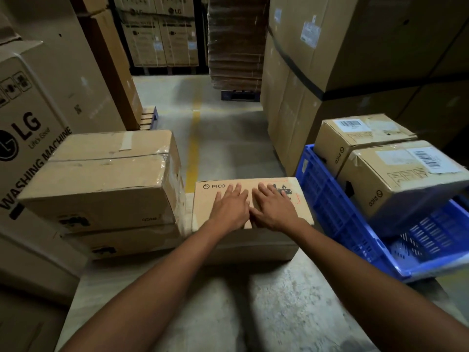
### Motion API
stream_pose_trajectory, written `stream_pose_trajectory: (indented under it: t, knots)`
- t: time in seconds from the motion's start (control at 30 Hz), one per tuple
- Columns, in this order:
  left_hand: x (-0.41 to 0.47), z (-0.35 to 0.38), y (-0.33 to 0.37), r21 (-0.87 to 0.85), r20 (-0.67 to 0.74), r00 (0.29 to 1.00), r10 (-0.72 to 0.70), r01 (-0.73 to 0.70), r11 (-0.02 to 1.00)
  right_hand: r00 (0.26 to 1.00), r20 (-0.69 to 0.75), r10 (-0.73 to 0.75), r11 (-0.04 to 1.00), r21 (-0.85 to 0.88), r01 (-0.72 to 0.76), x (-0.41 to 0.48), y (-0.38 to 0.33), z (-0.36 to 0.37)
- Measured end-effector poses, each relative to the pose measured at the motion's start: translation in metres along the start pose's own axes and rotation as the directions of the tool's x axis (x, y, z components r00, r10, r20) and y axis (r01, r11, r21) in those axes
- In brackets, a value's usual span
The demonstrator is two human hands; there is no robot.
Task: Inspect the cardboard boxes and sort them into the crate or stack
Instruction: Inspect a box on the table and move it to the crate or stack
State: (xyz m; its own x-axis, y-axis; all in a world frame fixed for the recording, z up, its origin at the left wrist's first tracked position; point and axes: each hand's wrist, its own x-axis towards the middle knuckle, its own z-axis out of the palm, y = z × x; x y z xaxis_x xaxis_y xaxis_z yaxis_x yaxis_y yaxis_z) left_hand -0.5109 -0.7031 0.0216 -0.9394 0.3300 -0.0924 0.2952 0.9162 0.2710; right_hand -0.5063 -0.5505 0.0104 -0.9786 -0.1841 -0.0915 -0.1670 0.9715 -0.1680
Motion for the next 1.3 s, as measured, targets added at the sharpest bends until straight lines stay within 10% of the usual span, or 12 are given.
stream_pose_trajectory:
  t: [0.3,0.63,1.3]
  knots:
    - [-0.036,0.021,0.020,-0.048,-0.131,0.988,0.082,-0.089,0.995,0.922,-0.387,-0.031,0.998,0.033,0.048,-0.046,-0.007,0.026]
    - [-0.040,0.033,0.054,-0.066,-0.267,0.945,0.190,-0.215,0.974,0.911,-0.381,0.155,0.987,0.091,-0.130,-0.071,0.015,0.017]
    - [0.006,0.023,0.027,0.066,-0.043,0.988,0.151,-0.148,0.987,0.971,-0.201,0.132,0.991,0.015,-0.132,-0.041,0.031,0.014]
